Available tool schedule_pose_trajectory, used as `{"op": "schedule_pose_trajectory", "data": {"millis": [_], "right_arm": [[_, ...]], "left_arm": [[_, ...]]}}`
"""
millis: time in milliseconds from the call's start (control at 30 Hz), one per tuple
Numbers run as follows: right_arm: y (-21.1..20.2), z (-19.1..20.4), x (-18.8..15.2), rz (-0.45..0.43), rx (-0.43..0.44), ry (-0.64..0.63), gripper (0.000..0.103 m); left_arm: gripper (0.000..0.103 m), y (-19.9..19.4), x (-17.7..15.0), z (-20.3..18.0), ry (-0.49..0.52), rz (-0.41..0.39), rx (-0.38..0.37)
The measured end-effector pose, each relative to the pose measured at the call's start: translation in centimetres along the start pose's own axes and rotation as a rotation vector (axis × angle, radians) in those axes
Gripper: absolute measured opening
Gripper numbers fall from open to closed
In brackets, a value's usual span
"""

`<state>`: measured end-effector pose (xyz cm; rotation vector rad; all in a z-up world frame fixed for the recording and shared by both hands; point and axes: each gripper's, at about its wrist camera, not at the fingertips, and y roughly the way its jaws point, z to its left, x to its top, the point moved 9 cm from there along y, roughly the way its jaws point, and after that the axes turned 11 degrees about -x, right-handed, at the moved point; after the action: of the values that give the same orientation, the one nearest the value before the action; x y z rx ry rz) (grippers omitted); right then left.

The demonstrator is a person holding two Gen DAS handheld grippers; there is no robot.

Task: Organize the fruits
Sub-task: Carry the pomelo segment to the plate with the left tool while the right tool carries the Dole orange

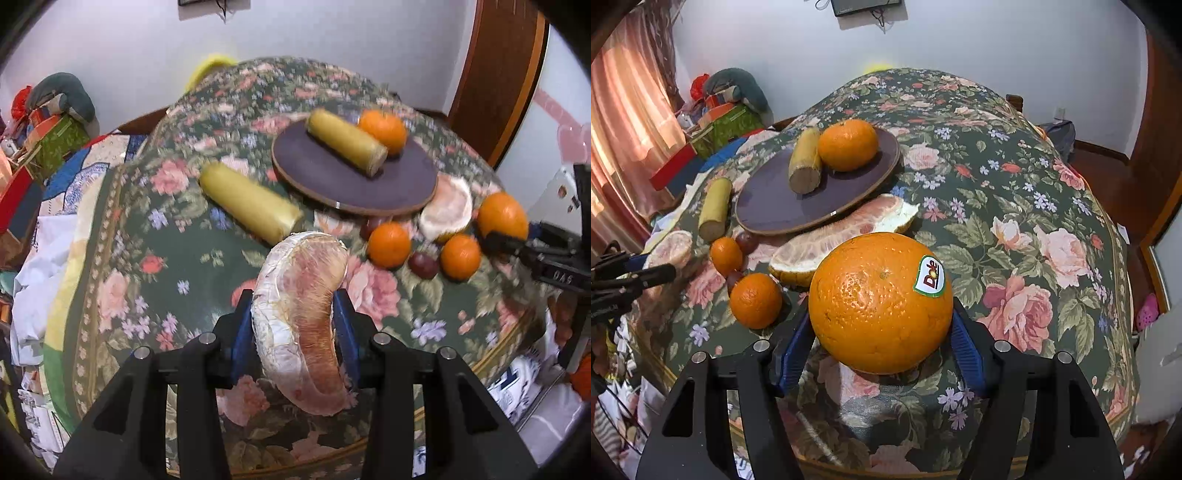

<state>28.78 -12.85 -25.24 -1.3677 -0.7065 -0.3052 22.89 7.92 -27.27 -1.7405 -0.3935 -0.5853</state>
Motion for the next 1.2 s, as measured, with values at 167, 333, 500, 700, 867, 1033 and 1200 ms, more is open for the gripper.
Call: {"op": "schedule_pose_trajectory", "data": {"millis": [167,333,500,700,867,1033,1200], "right_arm": [[-1.4,-0.2,1.7,-0.052,-0.005,0.002,0.065],[-2.5,0.2,4.1,-0.108,-0.004,-0.011,0.065],[-2.7,0.8,6.1,-0.146,0.005,-0.019,0.065],[-2.0,1.4,7.6,-0.167,0.014,-0.03,0.065],[-0.4,1.9,8.7,-0.162,0.02,-0.048,0.065],[1.6,2.5,8.9,-0.136,0.033,-0.06,0.065],[3.1,3.4,9.0,-0.112,0.049,-0.082,0.065]], "left_arm": [[0.042,-1.5,2.1,-0.4,0.005,-0.06,0.006],[0.042,-2.1,4.6,-0.8,-0.013,-0.118,-0.008],[0.042,-1.9,7.1,-0.9,-0.032,-0.163,-0.026],[0.042,-1.0,9.4,-0.9,-0.032,-0.197,-0.013],[0.042,0.3,10.8,-0.7,-0.042,-0.203,-0.027],[0.042,2.3,11.7,-0.2,-0.057,-0.199,-0.031],[0.042,4.6,12.2,0.3,-0.067,-0.182,-0.021]]}}
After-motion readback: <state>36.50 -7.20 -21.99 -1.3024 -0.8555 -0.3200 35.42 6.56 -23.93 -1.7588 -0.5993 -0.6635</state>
